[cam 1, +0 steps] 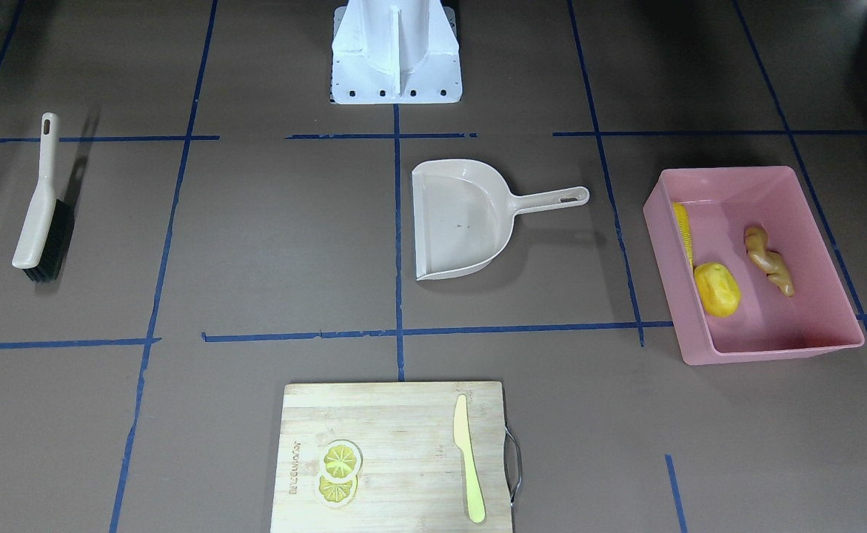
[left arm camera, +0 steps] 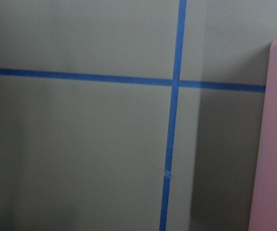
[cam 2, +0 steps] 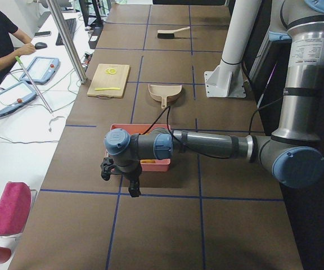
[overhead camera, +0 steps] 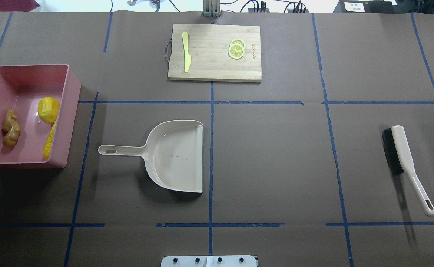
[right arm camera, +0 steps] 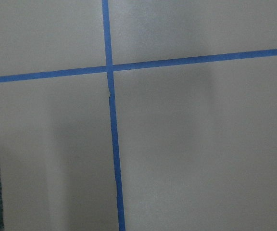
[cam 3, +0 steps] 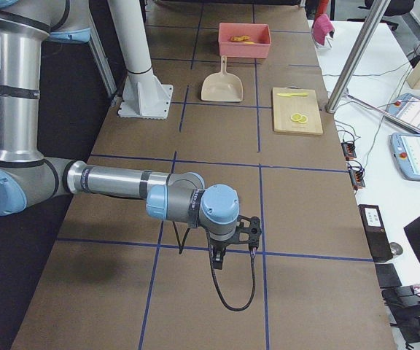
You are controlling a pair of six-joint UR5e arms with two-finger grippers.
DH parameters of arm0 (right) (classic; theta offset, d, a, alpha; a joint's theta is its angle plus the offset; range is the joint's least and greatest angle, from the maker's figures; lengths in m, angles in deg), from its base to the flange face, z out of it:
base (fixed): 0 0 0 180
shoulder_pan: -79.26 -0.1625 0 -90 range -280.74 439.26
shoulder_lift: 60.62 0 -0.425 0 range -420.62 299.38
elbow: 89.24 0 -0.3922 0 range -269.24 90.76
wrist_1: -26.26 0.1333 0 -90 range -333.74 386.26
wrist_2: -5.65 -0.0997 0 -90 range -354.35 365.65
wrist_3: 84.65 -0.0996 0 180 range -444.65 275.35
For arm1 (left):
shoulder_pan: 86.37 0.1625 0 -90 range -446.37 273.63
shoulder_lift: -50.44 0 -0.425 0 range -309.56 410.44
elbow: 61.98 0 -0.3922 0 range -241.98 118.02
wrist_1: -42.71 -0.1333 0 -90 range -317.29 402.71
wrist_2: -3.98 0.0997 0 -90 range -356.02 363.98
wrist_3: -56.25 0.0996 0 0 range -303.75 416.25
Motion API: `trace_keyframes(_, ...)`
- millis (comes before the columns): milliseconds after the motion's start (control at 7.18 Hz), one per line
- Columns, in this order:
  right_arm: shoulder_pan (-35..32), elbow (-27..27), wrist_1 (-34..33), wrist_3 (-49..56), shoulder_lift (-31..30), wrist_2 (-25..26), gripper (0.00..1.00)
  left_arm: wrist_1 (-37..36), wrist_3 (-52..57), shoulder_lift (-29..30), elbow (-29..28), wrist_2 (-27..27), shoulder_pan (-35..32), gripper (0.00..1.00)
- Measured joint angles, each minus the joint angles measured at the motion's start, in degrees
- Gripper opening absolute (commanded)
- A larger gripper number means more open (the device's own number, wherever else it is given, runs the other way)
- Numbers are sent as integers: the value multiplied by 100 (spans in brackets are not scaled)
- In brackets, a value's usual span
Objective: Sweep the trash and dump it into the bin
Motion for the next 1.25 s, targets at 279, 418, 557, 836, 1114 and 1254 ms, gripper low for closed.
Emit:
trace_keyframes(279,0,-9,4,-103,120,10,100,318,244,-214,-92,-286,-165,100)
trace_keyframes(418,0,-11,4,-114,171,16,100,473,281,-280,-203,-388,-201,100)
trace_keyframes(557,0,-10,4,-130,195,17,100,544,237,-306,-260,-420,-218,100)
trace_keyframes(836,0,-4,8,-317,207,12,100,595,189,-342,-288,-403,-227,100)
trace_keyframes(1114,0,-28,5,-380,209,22,100,649,198,-356,-290,-236,-233,100)
trace_keyframes(1254,0,-47,4,-377,209,33,100,661,199,-357,-287,-176,-236,100)
